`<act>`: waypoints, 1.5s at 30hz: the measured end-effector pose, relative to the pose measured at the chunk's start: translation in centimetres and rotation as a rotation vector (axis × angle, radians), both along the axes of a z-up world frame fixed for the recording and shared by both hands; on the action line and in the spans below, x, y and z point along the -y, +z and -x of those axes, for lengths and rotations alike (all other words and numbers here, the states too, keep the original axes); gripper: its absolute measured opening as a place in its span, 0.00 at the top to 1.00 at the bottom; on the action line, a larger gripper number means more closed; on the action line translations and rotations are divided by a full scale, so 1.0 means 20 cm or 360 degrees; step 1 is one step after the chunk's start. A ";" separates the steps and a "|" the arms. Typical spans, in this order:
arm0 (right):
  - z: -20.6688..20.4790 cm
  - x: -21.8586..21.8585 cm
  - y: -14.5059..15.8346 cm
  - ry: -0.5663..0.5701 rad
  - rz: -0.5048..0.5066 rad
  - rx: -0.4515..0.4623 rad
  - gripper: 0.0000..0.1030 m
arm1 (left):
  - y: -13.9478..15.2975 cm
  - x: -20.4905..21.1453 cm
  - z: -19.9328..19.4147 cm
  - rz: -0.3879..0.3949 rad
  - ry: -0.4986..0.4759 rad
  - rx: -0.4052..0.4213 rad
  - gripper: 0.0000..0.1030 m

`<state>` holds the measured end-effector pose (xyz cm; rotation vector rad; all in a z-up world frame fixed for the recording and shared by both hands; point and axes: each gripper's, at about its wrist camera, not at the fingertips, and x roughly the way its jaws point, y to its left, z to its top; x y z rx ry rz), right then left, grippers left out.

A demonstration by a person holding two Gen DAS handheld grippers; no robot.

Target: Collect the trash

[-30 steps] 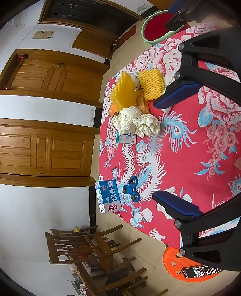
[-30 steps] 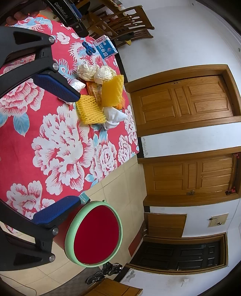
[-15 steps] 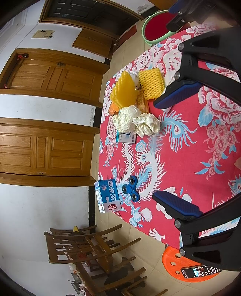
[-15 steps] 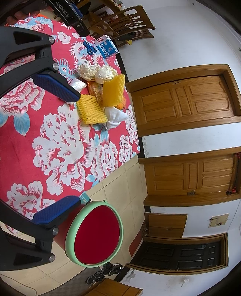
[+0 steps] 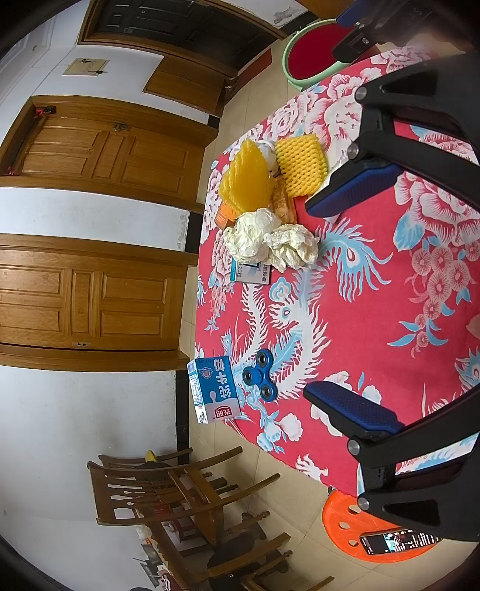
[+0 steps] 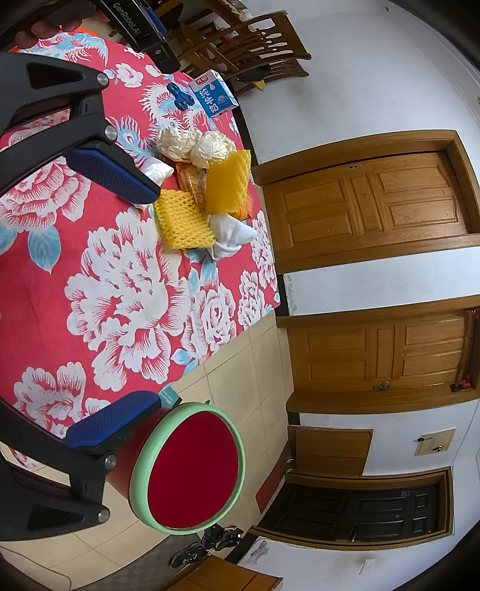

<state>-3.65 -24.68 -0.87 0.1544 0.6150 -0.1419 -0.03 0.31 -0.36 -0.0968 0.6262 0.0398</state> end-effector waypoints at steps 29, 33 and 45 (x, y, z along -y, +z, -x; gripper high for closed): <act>-0.09 0.02 -0.04 -0.0028 0.0011 -0.0042 0.00 | -0.04 -0.03 -0.18 -0.0013 -0.0038 -0.0089 0.12; -0.13 0.02 -0.03 -0.0032 0.0005 -0.0067 0.00 | -0.03 -0.03 -0.24 -0.0019 -0.0058 -0.0108 0.12; -0.21 0.02 -0.05 -0.0069 -0.0003 -0.0118 0.00 | -0.08 0.03 -0.38 0.0000 -0.0197 -0.0176 0.12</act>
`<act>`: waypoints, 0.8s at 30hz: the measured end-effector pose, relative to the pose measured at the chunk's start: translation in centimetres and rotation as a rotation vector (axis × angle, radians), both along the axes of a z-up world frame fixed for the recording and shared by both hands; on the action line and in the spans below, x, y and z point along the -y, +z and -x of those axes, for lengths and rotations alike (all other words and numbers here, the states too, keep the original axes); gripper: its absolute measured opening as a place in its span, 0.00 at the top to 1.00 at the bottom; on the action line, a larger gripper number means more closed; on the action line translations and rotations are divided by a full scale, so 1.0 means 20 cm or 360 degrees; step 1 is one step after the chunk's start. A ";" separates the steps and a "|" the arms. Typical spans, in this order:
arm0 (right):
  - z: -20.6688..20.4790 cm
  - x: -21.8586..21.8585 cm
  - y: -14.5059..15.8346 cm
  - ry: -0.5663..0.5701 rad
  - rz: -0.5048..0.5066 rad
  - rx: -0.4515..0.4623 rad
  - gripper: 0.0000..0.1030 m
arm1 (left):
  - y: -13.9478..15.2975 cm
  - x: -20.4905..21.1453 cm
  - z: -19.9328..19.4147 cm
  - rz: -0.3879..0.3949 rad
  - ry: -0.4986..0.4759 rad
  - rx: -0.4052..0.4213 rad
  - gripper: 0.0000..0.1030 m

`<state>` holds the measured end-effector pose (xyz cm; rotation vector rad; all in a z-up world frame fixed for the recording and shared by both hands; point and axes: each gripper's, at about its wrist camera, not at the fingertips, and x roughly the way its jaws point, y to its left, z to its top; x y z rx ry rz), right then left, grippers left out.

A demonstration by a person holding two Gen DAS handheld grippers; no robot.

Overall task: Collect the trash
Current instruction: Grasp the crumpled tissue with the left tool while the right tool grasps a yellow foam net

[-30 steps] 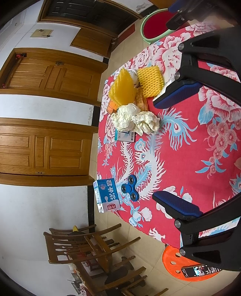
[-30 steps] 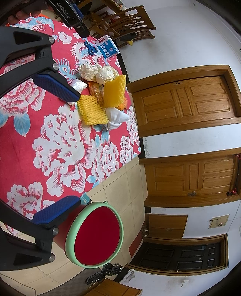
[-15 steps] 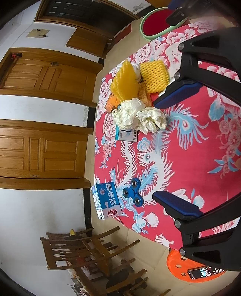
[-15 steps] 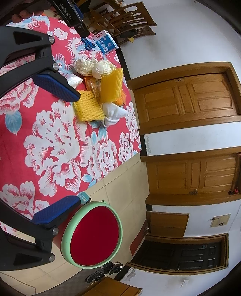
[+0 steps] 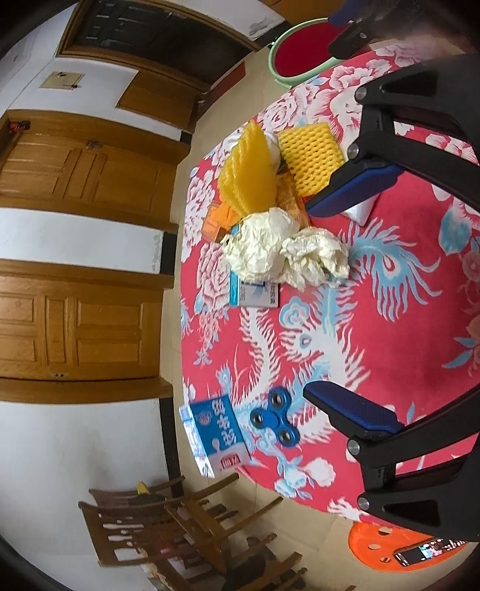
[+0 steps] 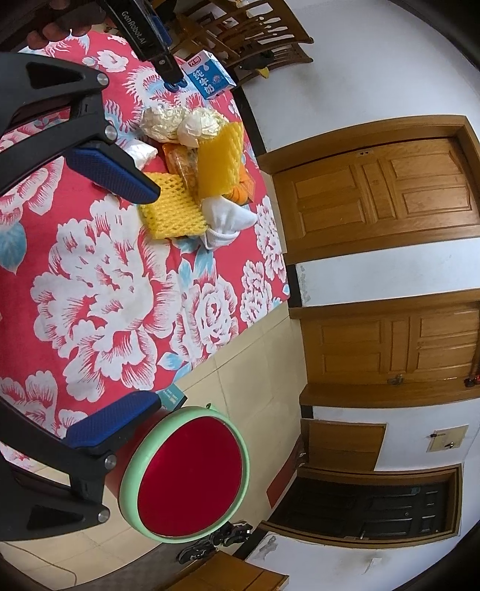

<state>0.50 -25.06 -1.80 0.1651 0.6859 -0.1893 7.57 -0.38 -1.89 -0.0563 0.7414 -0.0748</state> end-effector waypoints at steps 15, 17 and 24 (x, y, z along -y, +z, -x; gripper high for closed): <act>-0.15 -0.02 -0.08 -0.0102 -0.0022 -0.0106 0.00 | -0.21 0.08 -0.25 0.0081 -0.0225 -0.0206 0.15; -0.17 -0.03 -0.09 -0.0111 -0.0035 -0.0124 0.00 | -0.24 0.08 -0.27 0.0105 -0.0249 -0.0240 0.17; -0.23 -0.03 -0.12 -0.0087 -0.0069 -0.0147 0.00 | -0.32 0.06 -0.31 0.0197 -0.0246 -0.0322 0.43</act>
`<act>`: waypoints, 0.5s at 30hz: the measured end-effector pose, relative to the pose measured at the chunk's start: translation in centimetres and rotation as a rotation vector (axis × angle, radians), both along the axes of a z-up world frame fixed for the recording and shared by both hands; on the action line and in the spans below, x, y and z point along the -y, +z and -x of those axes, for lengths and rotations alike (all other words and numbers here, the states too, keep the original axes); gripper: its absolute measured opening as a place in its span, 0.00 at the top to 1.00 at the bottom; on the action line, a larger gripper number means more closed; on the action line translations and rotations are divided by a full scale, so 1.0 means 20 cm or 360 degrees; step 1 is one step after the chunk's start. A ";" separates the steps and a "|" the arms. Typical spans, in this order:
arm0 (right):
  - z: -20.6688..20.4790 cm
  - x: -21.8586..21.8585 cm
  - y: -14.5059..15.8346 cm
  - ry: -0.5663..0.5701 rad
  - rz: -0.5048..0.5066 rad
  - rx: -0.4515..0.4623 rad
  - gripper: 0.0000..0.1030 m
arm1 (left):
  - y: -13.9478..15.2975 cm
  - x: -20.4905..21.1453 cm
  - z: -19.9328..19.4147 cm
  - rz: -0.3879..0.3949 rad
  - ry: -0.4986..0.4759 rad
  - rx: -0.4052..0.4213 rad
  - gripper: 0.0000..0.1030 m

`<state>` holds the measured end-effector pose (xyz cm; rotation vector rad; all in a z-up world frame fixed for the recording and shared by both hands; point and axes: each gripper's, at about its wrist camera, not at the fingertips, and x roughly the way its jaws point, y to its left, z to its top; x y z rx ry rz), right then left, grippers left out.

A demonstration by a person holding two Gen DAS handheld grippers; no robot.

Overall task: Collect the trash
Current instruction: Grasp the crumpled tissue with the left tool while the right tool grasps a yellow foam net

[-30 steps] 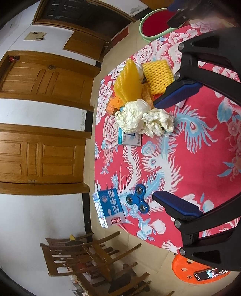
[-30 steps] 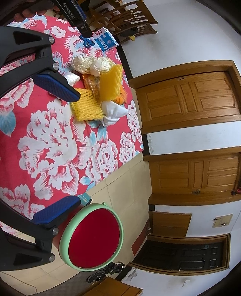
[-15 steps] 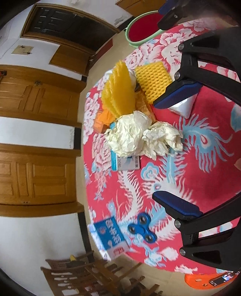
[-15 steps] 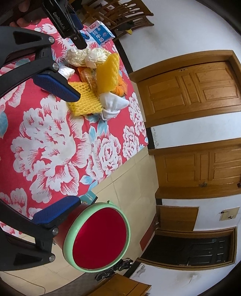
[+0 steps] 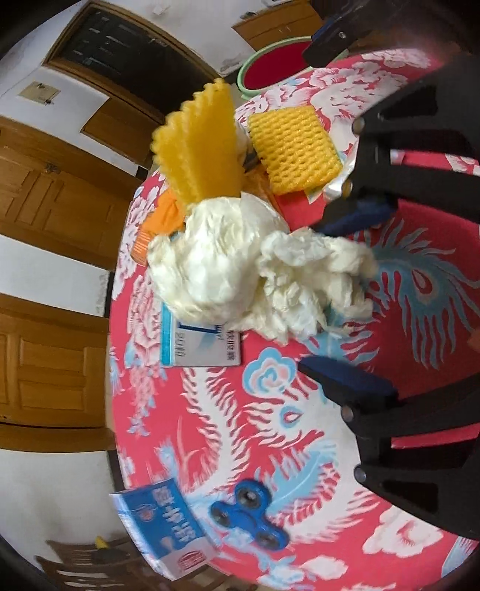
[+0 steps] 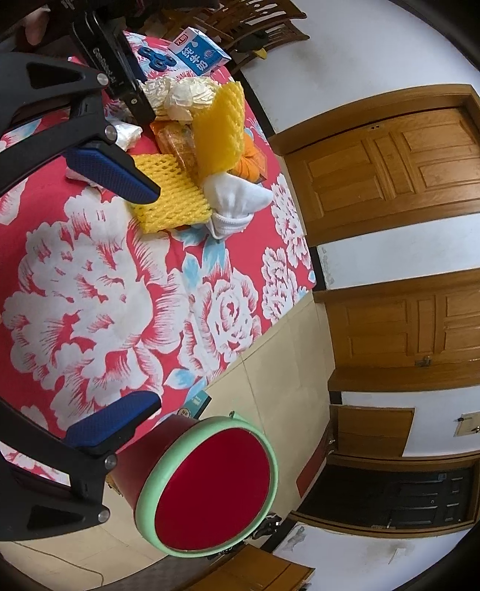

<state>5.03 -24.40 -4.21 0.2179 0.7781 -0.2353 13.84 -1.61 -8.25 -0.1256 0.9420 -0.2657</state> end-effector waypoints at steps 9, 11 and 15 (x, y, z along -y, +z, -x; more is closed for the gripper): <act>-0.12 -0.05 -0.04 0.0191 -0.0044 -0.0020 0.00 | 0.04 -0.05 0.04 0.0064 0.0053 0.0017 0.64; -0.16 -0.07 -0.06 0.0236 -0.0069 -0.0053 0.00 | 0.05 -0.07 0.05 0.0077 0.0079 0.0031 0.65; -0.21 -0.10 -0.08 0.0324 -0.0053 -0.0093 0.00 | 0.08 -0.11 0.08 0.0103 0.0147 0.0043 0.66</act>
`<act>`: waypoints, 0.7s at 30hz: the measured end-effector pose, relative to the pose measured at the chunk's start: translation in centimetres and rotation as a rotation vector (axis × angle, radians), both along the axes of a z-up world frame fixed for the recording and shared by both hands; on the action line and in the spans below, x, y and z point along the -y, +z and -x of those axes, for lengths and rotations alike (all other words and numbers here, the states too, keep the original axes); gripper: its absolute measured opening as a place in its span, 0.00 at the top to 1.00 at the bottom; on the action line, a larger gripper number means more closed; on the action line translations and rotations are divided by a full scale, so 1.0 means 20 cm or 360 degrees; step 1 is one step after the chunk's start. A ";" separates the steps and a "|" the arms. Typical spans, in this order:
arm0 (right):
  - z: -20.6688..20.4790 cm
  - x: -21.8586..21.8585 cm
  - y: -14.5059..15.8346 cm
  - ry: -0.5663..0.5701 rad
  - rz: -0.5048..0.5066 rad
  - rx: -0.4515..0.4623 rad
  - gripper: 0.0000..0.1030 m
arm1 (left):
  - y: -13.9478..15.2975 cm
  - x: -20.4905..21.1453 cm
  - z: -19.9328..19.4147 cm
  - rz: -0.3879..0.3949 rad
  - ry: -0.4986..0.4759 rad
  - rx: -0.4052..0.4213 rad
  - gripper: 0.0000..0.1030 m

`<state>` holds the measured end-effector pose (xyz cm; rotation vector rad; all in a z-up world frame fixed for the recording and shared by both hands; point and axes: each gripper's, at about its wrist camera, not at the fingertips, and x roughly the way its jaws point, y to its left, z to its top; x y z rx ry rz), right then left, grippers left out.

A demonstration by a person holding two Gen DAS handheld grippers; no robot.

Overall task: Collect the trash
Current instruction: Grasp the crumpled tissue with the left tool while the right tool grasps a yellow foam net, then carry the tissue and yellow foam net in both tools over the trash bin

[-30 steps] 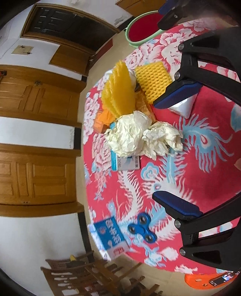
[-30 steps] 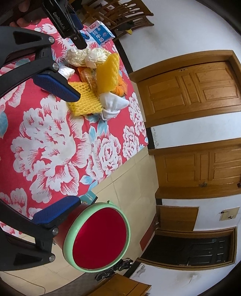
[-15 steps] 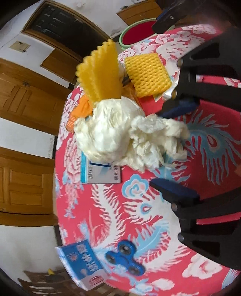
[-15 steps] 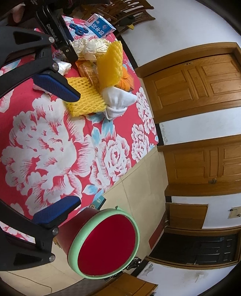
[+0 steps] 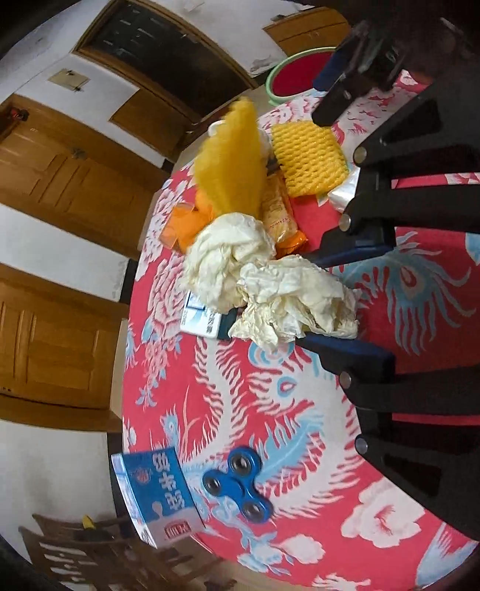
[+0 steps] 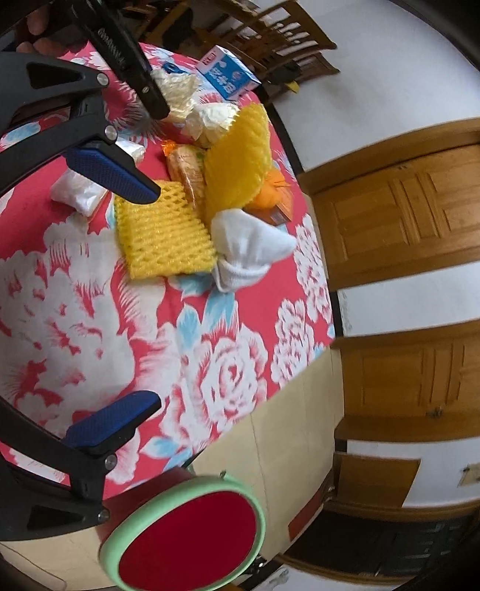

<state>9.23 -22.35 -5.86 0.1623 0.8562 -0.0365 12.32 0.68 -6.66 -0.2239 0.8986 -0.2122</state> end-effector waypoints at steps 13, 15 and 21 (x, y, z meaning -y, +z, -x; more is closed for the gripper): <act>-0.02 -0.04 -0.09 0.0106 -0.0135 -0.0158 0.53 | 0.04 -0.09 0.09 0.0010 0.0112 0.0039 0.66; -0.02 -0.03 -0.09 0.0111 -0.0165 -0.0165 0.64 | 0.05 -0.09 0.10 0.0012 0.0106 0.0045 0.66; 0.03 -0.01 -0.07 0.0106 -0.0211 -0.0138 0.89 | 0.08 -0.07 0.15 0.0012 0.0091 0.0069 0.66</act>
